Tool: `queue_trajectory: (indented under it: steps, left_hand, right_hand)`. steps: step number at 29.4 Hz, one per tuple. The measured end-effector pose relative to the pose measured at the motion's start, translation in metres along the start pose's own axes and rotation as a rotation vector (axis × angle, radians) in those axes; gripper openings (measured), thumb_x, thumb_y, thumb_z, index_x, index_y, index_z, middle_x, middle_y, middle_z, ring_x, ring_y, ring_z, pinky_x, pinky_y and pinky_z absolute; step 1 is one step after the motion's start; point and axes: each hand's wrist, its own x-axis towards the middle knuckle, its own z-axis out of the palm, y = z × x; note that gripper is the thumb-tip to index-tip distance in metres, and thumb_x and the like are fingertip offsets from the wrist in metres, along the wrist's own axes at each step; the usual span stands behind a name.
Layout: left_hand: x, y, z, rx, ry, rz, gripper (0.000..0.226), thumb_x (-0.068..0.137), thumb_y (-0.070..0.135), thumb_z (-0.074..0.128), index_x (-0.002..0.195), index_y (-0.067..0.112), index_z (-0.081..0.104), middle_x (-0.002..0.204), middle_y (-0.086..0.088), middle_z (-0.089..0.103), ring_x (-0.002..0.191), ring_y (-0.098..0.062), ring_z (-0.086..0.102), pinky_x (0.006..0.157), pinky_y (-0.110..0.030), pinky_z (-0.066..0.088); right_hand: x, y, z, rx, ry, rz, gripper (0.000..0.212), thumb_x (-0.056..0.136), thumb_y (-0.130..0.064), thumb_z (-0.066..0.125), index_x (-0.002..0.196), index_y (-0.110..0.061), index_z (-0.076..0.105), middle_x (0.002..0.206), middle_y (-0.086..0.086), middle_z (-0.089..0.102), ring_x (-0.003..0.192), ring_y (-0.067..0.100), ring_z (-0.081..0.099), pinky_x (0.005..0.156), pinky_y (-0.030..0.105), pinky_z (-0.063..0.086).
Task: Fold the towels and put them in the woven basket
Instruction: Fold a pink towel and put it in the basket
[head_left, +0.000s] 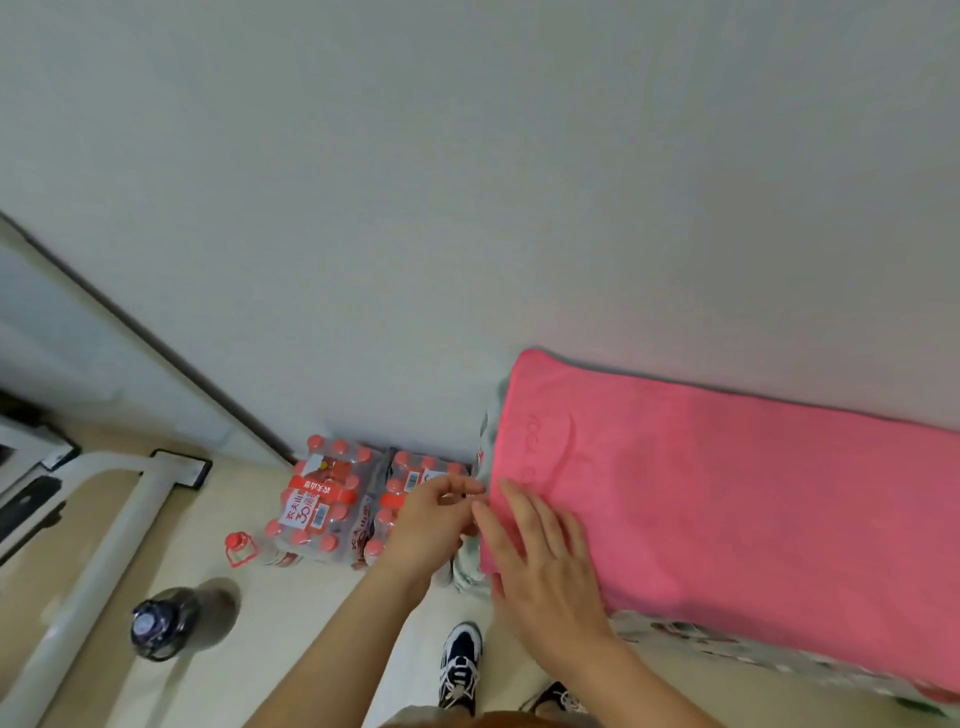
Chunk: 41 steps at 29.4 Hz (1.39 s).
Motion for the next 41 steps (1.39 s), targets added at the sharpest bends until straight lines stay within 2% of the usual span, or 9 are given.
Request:
queue_trajectory:
  steps: [3, 7, 14, 17, 24, 28, 32, 36, 41]
  left_hand:
    - [0.023, 0.02, 0.0, -0.037, 0.022, 0.025, 0.015, 0.089, 0.009, 0.057, 0.102, 0.013, 0.064, 0.086, -0.009, 0.069, 0.067, -0.015, 0.058, 0.058, -0.025, 0.048]
    - [0.072, 0.066, 0.011, 0.085, 0.064, 0.23, 0.019, 0.089, 0.018, 0.058, 0.106, 0.025, 0.059, 0.095, -0.004, 0.067, 0.073, -0.015, 0.058, 0.068, -0.033, 0.05]
    - [0.12, 0.086, 0.044, 0.458, 0.12, 0.48, 0.013, 0.081, 0.015, 0.066, 0.084, 0.026, 0.071, 0.087, 0.012, 0.068, 0.085, -0.01, 0.063, 0.075, -0.02, 0.044]
    - [0.122, 0.084, 0.044, 0.31, 0.151, 0.443, 0.009, 0.079, 0.015, 0.072, 0.083, 0.021, 0.076, 0.083, 0.011, 0.07, 0.085, -0.007, 0.064, 0.076, -0.014, 0.044]
    - [0.132, 0.083, 0.009, 0.194, 0.254, 0.326, 0.013, 0.078, 0.011, 0.072, 0.088, 0.016, 0.077, 0.088, -0.001, 0.074, 0.085, -0.017, 0.069, 0.086, -0.033, 0.054]
    - [0.13, 0.081, -0.019, 0.142, 0.321, 0.276, 0.014, 0.08, 0.006, 0.069, 0.09, 0.013, 0.076, 0.086, -0.002, 0.072, 0.081, -0.017, 0.066, 0.078, -0.027, 0.052]
    - [0.126, 0.083, -0.041, 0.103, 0.36, 0.258, 0.016, 0.081, 0.003, 0.066, 0.091, 0.011, 0.076, 0.084, 0.0, 0.07, 0.081, -0.016, 0.064, 0.075, -0.026, 0.051]
    - [0.123, 0.09, -0.054, -0.019, 0.29, 0.198, 0.014, 0.08, -0.002, 0.066, 0.09, 0.006, 0.073, 0.082, -0.007, 0.068, 0.069, -0.015, 0.059, 0.066, -0.026, 0.05]
    - [0.117, 0.1, -0.061, -0.163, 0.148, 0.069, 0.013, 0.08, -0.007, 0.065, 0.086, 0.003, 0.071, 0.083, -0.012, 0.068, 0.077, -0.023, 0.06, 0.07, -0.03, 0.054]
  right_hand:
    - [-0.007, 0.002, 0.008, -0.014, 0.055, -0.038, 0.058, 0.06, -0.019, 0.075, 0.113, -0.031, 0.053, 0.123, 0.01, 0.061, 0.115, 0.025, 0.05, 0.094, 0.045, 0.037]
    - [-0.005, -0.009, 0.006, -0.065, -0.01, -0.021, 0.055, 0.066, -0.021, 0.058, 0.118, -0.036, 0.053, 0.11, 0.006, 0.049, 0.097, 0.025, 0.048, 0.083, 0.041, 0.034]
    - [0.013, -0.022, -0.007, 0.017, -0.02, 0.057, 0.025, 0.075, -0.031, 0.057, 0.096, -0.02, 0.062, 0.082, -0.001, 0.051, 0.074, 0.019, 0.05, 0.063, 0.031, 0.043]
    - [0.016, -0.02, -0.011, 0.077, -0.008, 0.099, 0.014, 0.08, -0.028, 0.06, 0.089, -0.018, 0.064, 0.078, -0.002, 0.053, 0.07, 0.016, 0.049, 0.059, 0.028, 0.042]
    - [0.017, -0.036, -0.01, 0.303, -0.17, 0.271, 0.019, 0.075, -0.018, 0.048, 0.091, -0.021, 0.058, 0.087, -0.002, 0.051, 0.072, 0.016, 0.051, 0.054, 0.028, 0.044]
    - [0.043, -0.051, -0.022, 0.07, -0.342, 0.247, 0.019, 0.049, -0.025, 0.079, 0.058, -0.025, 0.062, 0.07, -0.002, 0.053, 0.058, 0.017, 0.054, 0.046, 0.023, 0.029]
    - [0.063, -0.062, -0.033, 0.0, -0.449, 0.193, 0.012, 0.083, -0.027, 0.062, 0.088, -0.019, 0.069, 0.091, 0.006, 0.062, 0.077, 0.026, 0.063, 0.047, 0.024, 0.012]
    - [0.065, -0.061, -0.041, 0.004, -0.407, 0.191, 0.044, 0.019, -0.025, 0.089, 0.046, -0.024, 0.054, 0.048, -0.007, 0.049, 0.032, 0.012, 0.045, 0.047, 0.016, -0.001]
    - [0.06, -0.072, -0.061, 0.525, -0.16, 0.132, 0.029, 0.07, -0.002, 0.062, 0.075, -0.023, 0.043, 0.068, -0.013, 0.037, 0.056, 0.011, 0.036, 0.045, 0.028, 0.025]
